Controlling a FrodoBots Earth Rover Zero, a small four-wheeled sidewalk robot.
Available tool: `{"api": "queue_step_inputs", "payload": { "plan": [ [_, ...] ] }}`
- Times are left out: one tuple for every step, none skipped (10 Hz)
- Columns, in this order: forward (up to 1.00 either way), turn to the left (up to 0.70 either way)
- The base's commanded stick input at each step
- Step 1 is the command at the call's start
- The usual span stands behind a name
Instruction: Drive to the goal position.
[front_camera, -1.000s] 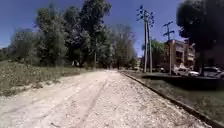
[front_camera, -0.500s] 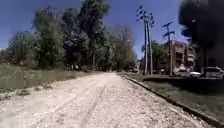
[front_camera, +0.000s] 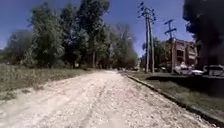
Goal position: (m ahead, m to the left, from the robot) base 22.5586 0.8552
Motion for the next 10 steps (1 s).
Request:
{"api": "queue_step_inputs", "payload": {
  "plan": [
    [0.85, 0.0],
    [0.85, 0.0],
    [0.85, 0.0],
    [0.85, 0.0],
    [0.85, 0.0],
    [0.85, 0.0],
    [0.85, 0.0],
    [0.85, 0.0],
    [0.85, 0.0],
    [0.85, 0.0]
  ]
}}
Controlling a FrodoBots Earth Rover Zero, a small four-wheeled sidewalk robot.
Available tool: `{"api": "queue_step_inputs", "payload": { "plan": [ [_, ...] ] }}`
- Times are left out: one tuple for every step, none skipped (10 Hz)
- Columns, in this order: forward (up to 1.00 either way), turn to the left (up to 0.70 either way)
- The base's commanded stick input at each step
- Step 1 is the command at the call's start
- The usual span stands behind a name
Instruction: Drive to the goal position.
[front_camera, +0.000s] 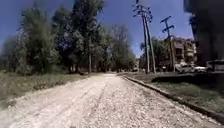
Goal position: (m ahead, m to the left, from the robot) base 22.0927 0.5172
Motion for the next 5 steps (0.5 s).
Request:
{"api": "queue_step_inputs", "payload": {
  "plan": [
    [0.85, 0.0],
    [0.85, 0.0],
    [0.85, 0.0],
    [0.85, 0.0],
    [0.85, 0.02]
  ]
}}
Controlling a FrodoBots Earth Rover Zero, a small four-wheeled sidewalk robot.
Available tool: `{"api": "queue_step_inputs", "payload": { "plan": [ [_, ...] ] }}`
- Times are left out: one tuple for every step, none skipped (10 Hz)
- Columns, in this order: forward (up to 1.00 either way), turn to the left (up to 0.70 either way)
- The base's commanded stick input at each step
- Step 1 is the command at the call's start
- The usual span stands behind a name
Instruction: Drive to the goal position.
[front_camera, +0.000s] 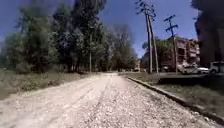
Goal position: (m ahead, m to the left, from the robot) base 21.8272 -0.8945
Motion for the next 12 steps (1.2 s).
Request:
{"api": "queue_step_inputs", "payload": {
  "plan": [
    [0.85, 0.29],
    [0.85, 0.34],
    [0.85, 0.34],
    [0.85, 0.25],
    [0.85, 0.0],
    [0.85, 0.0],
    [0.85, 0.0],
    [0.85, 0.0],
    [0.85, 0.0],
    [0.85, 0.0],
    [0.85, 0.0],
    [0.85, 0.0]
  ]
}}
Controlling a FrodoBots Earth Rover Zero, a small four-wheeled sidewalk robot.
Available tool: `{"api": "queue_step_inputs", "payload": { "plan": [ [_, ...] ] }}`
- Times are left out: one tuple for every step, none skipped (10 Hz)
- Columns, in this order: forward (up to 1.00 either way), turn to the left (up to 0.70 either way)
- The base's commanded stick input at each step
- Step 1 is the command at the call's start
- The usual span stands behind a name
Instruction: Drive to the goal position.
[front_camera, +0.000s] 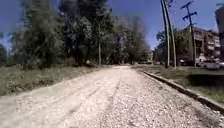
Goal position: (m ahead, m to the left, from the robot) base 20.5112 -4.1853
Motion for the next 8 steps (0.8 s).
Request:
{"api": "queue_step_inputs", "payload": {
  "plan": [
    [0.85, 0.0],
    [0.85, 0.0],
    [0.85, 0.0],
    [0.85, 0.0],
    [0.85, 0.0],
    [0.85, 0.0],
    [0.85, 0.0],
    [0.85, -0.07]
  ]
}}
